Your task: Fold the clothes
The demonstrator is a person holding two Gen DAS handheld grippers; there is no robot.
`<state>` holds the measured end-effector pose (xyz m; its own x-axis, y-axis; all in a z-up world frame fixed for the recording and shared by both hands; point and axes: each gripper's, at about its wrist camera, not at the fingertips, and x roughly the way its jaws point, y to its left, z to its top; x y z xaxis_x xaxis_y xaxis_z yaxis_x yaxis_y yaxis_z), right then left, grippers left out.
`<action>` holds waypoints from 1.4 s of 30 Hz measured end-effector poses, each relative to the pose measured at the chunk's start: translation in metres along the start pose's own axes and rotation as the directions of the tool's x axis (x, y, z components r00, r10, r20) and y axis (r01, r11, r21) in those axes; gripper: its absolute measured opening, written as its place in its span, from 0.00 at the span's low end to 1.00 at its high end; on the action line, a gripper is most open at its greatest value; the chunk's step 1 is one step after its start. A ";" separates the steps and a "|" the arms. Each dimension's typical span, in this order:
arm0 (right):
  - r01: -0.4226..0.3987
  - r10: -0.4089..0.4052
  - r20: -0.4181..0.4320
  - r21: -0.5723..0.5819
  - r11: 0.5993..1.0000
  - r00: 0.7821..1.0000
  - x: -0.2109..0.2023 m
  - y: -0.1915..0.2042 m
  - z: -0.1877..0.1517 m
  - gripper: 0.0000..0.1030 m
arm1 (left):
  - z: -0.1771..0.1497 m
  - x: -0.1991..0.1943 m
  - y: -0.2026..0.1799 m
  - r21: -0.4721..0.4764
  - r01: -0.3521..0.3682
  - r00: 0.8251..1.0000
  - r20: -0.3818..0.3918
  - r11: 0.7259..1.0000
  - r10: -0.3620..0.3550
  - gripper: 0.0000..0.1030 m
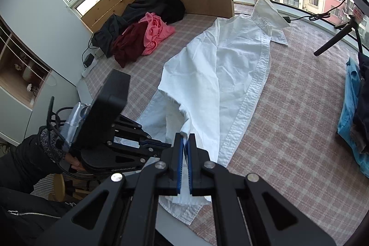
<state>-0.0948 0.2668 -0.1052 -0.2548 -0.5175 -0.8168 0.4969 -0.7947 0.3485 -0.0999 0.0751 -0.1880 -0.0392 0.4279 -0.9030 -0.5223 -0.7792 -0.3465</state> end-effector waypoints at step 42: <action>-0.017 0.051 -0.182 0.185 0.983 0.982 0.056 -0.037 -0.087 0.37 | -0.060 0.032 -0.012 -0.162 0.050 0.993 -0.096 0.986 -0.066 0.34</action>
<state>-0.0548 0.2952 -0.2036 -0.0737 -0.4907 -0.8682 0.3393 -0.8310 0.4409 -0.0440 0.0703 -0.2281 0.0772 0.4325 -0.8983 -0.3787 -0.8208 -0.4277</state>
